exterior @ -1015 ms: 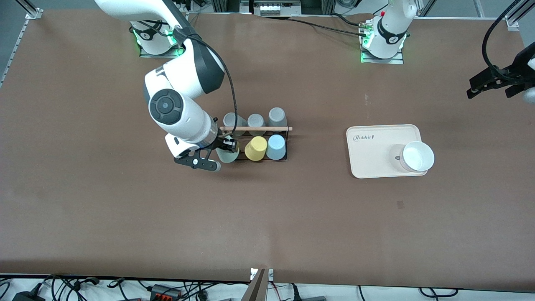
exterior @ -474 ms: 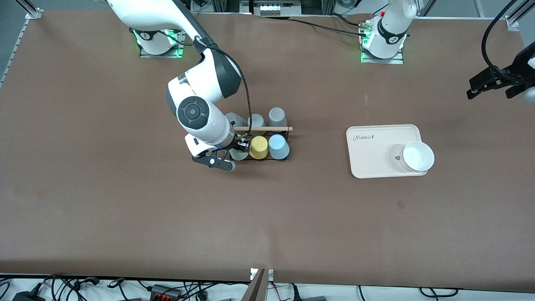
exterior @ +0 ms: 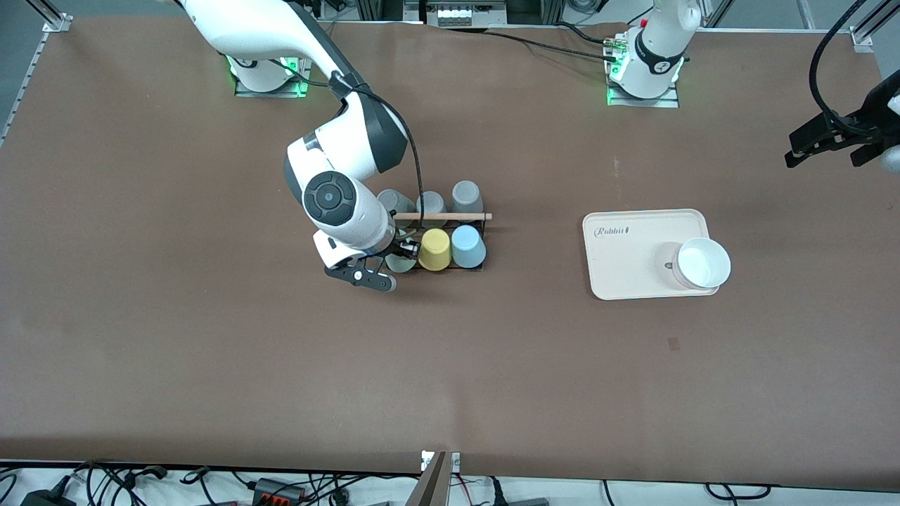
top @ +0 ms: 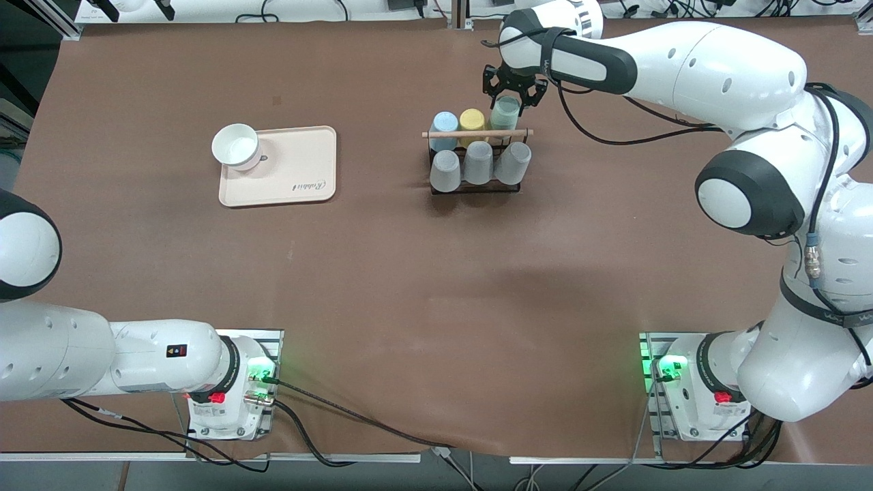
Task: Hang scattered cups on rack with three cups
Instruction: 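Lift the mint cup with the right gripper and carry it to the rack, then lower the mint cup onto a rack peg beside the yellow cup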
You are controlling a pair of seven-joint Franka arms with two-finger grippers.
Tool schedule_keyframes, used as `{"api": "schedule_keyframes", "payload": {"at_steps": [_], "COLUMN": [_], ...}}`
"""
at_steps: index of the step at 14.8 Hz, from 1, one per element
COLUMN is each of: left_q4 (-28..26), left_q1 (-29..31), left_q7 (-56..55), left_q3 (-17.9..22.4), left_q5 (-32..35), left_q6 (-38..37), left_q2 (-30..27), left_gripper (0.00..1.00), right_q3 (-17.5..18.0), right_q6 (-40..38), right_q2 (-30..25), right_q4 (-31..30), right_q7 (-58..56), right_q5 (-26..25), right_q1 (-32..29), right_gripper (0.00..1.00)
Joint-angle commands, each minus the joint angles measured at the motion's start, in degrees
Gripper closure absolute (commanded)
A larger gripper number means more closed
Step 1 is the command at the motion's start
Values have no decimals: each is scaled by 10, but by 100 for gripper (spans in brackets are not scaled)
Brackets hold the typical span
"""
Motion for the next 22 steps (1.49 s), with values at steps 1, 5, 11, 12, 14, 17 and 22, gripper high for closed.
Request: {"api": "schedule_keyframes", "payload": {"at_steps": [1,5,11,12,14,17,22], "left_q4": [6,5,5,5,4,4,4], "left_q1": [0,1,5,5,5,5,5], "left_q7": [4,5,14,14,14,13,13], "left_q3": [-3,-3,-2,-1,-1,-2,-2], "left_q5": [8,8,2,1,2,2,2], "left_q6": [0,0,0,0,0,0,0], "left_q2": [-2,-2,-2,-2,-2,-3,-2], "left_gripper": [0,0,0,0,0,0,0], "right_q3": [-2,-2,-2,-2,-2,-2,-6], "right_q6": [-6,-6,-2,-2,-3,-7,-9], "right_q2": [13,23,26,26,26,24,16], "right_q4": [21,20,20,20,20,20,22], "right_q7": [10,11,11,11,11,19,32], "right_q5": [-15,-43,-38,-38,-38,-37,-42], "right_q1": [4,16,15,15,15,15,11], "right_gripper": [79,79,79,79,79,0,0]}}
